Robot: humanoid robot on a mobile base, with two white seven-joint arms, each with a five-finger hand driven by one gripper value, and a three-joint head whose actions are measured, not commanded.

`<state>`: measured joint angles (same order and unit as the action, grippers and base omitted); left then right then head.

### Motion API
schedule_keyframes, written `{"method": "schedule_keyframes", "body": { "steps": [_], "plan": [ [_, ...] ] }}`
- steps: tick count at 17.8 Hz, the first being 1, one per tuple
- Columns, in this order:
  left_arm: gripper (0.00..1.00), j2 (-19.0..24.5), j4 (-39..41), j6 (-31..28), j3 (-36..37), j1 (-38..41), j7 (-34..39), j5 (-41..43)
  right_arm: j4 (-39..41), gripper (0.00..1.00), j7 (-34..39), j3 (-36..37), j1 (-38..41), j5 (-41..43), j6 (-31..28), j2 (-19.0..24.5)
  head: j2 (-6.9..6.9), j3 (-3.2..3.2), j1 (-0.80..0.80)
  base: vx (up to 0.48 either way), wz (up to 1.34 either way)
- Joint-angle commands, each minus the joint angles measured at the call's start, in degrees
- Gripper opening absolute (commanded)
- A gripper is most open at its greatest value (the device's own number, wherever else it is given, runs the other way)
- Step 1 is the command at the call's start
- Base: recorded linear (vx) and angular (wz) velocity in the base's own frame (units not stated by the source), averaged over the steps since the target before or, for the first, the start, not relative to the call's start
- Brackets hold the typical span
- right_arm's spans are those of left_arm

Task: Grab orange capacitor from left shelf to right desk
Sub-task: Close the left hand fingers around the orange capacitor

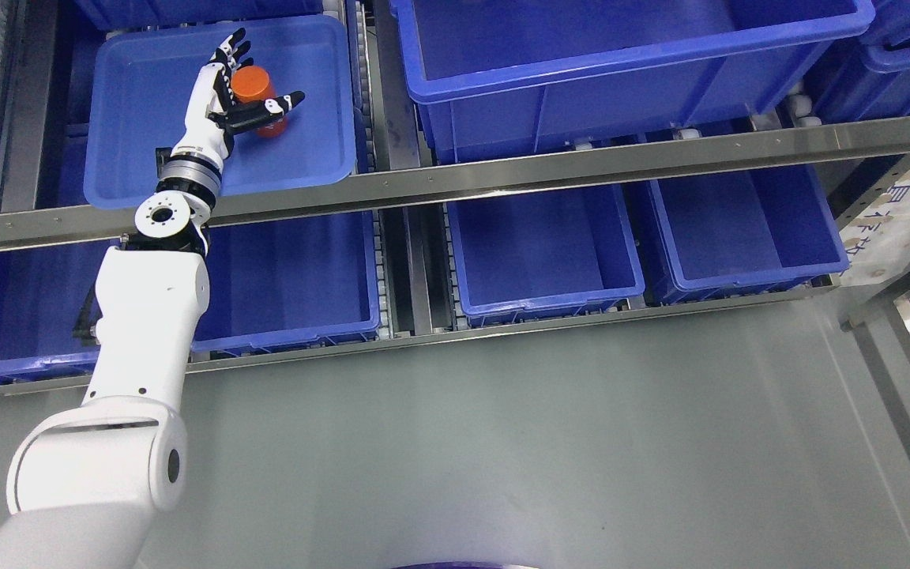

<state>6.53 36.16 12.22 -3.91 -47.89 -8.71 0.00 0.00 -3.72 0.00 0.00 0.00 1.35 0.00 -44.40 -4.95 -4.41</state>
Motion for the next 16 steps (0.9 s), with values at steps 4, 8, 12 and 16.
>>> {"method": "schedule_keyframes", "body": {
  "steps": [4,8,12,16],
  "plan": [
    [0.99,-0.4,-1.3,-0.2,0.7,0.2,-6.2,0.8,1.0,1.0,0.0,0.6,1.3,-0.4,0.0,-1.0,0.0,0.0,0.0,0.019,0.0],
    [0.97,-0.9,-1.5,-0.4,1.7,0.1,-6.7,1.3,1.0,1.0,0.0,0.6,1.3,-0.4,0.0,-1.0,0.0,0.0,0.0,0.049,0.05],
    [0.94,-0.9,-0.8,-0.2,1.4,0.0,-8.7,0.9,1.0,1.0,0.0,0.6,1.3,-0.4,0.0,-1.0,0.0,0.0,0.0,0.091,0.14],
    [0.94,-2.3,2.2,-0.2,1.0,0.4,-14.5,0.8,1.0,1.0,0.0,0.6,1.3,-0.4,0.0,-1.0,0.0,0.0,0.0,0.101,0.17]
  ]
}}
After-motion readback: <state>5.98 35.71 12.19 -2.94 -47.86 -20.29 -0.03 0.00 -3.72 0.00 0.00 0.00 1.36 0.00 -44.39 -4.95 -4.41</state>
